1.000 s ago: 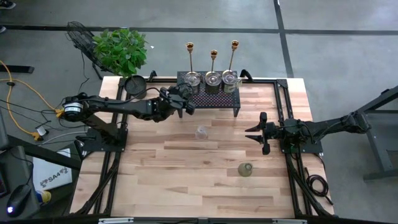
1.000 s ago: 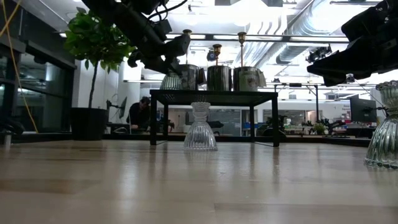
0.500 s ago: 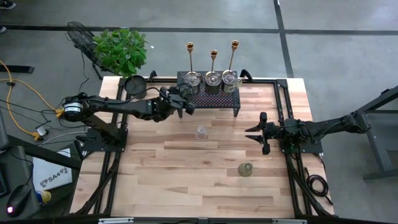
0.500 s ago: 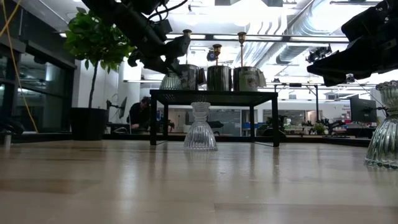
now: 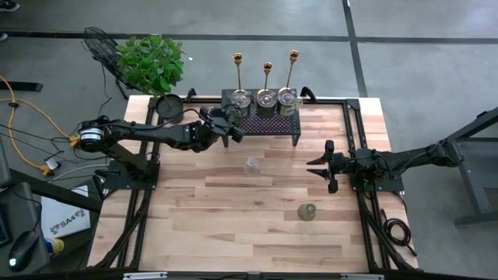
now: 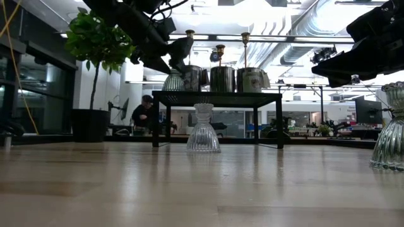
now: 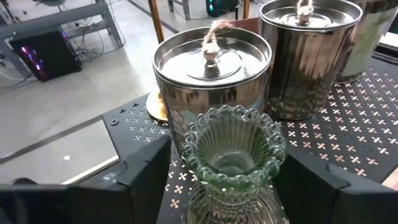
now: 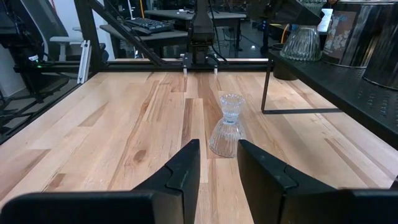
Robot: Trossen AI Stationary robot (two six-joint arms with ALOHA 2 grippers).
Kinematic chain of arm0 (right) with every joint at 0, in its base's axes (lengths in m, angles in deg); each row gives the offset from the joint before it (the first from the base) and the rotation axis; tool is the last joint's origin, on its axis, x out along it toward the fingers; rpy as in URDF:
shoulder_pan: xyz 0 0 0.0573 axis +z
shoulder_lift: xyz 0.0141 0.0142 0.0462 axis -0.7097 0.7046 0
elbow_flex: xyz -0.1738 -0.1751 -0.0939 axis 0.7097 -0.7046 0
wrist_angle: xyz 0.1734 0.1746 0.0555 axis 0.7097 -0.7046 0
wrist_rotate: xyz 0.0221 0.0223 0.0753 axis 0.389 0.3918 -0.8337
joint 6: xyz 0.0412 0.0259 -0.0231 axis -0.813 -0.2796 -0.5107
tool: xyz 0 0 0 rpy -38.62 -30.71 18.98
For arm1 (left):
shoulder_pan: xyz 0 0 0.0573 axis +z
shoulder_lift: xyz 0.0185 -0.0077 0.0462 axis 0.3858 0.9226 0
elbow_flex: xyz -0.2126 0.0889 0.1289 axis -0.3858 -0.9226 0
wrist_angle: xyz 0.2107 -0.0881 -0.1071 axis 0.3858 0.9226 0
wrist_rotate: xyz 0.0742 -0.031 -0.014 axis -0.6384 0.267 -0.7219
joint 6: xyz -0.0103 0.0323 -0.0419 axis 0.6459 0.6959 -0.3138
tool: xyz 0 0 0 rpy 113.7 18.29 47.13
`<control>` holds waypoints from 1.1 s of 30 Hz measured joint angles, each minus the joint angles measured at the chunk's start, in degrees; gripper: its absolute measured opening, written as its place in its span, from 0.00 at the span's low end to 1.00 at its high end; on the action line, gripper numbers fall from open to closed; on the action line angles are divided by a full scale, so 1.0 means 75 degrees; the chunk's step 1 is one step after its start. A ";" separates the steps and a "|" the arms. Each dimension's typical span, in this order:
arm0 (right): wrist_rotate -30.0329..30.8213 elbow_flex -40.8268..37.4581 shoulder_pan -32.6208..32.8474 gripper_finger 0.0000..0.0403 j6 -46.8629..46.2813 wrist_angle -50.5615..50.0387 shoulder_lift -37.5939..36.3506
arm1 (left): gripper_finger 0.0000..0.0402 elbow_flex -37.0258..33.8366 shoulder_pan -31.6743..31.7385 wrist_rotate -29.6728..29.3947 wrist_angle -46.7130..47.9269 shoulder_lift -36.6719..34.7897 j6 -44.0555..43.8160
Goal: Pick & Place candle stick holders
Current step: Put the top green glass candle holder on the shelf, then put the transparent glass candle holder on the shelf
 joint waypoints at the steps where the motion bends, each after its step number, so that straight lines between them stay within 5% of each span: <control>1: -0.0002 0.0000 0.0002 0.25 -0.0003 -0.0002 0.0000 | 0.65 0.0000 0.0000 -0.0001 -0.0045 0.0000 0.0070; 33: -0.0002 0.0000 0.0002 0.25 -0.0003 -0.0002 0.0000 | 0.69 0.0006 -0.0015 0.0200 -0.1687 -0.0479 0.2747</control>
